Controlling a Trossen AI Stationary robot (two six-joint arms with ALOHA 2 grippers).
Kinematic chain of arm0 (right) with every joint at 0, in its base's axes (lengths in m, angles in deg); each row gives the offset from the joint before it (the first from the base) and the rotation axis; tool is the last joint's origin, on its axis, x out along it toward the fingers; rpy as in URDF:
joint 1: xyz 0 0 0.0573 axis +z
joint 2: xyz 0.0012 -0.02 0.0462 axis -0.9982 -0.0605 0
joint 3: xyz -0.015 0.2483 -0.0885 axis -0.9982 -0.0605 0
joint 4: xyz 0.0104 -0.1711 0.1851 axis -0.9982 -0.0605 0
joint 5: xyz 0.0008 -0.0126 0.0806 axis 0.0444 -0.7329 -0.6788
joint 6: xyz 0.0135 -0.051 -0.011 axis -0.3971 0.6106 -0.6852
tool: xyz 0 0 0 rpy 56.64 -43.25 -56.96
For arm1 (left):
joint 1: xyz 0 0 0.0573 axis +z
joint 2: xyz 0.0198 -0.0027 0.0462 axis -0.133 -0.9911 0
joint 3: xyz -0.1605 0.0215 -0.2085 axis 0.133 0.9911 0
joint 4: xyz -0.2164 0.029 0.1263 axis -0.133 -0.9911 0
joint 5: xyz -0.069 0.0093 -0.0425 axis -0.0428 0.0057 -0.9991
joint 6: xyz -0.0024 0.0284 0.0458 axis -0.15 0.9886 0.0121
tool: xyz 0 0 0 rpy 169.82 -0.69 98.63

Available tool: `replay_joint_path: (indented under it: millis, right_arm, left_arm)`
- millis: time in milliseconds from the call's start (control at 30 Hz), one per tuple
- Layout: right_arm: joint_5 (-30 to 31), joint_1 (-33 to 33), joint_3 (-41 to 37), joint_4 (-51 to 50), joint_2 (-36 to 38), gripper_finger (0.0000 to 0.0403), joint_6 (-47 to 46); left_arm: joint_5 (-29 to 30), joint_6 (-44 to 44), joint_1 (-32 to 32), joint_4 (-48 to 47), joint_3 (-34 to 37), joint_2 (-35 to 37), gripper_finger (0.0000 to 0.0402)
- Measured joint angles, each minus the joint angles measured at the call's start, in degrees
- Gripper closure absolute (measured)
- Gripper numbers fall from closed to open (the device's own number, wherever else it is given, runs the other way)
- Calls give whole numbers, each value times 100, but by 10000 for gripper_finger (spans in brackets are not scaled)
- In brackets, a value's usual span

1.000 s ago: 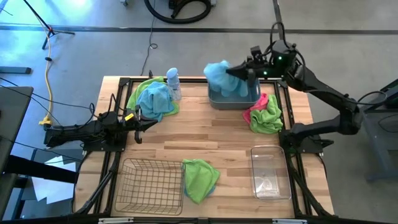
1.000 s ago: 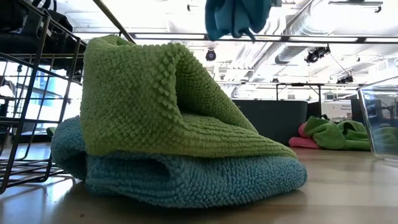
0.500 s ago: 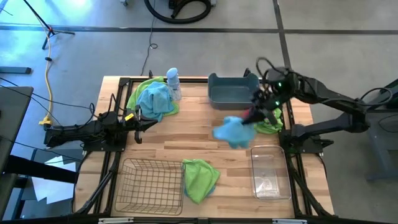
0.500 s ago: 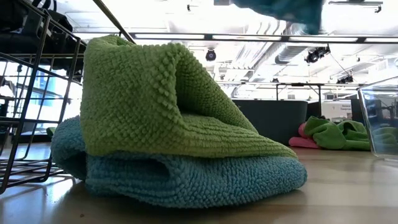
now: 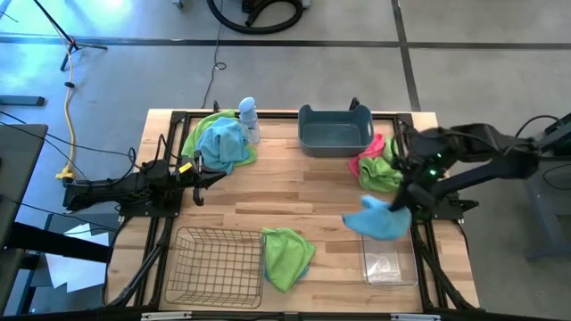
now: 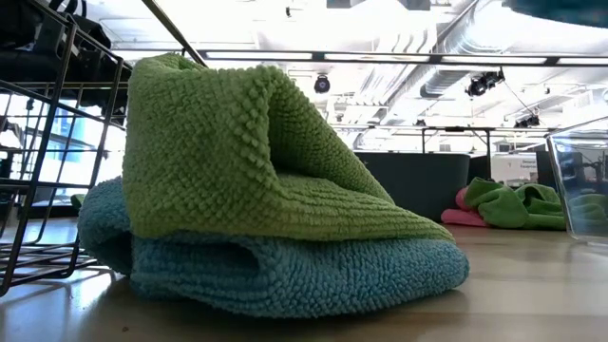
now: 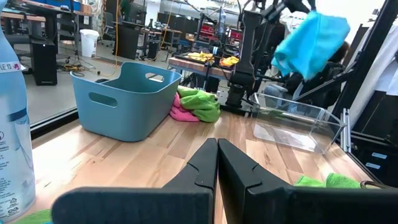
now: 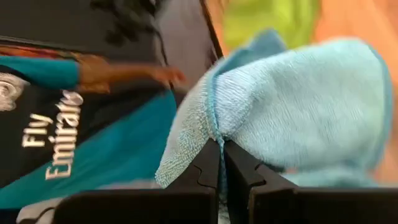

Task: Sort microfiber towel by color & place in baskets
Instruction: Put the top right blue towel into the transparent bin

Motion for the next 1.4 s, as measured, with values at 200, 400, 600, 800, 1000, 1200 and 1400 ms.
replay_joint_path:
  millis: [200,400,600,800,1000,1200,1400]
  right_arm:
    - [305,702,0,-917,190,403,-936]
    - [819,1192,-26,-943,53,403,-993]
    - [895,1794,-392,-1015,-235,403,-210]
    - [1227,2373,-725,-1466,-428,403,-359]
    - [1506,2740,-739,-1465,-819,403,-396]
    - [2052,2914,-739,-1566,-1412,403,148]
    - [2577,2850,-743,-1444,-1934,403,709]
  left_arm:
    - [0,2,-1,-1,0,2,401]
    - [0,-1,2,0,-1,2,401]
    - [0,2,-1,-2,-2,1,401]
    - [2,-1,-1,-2,-2,2,401]
    - [0,1,0,0,-1,2,402]
    - [0,-1,2,1,-2,2,401]
    - [2,0,-1,1,0,2,401]
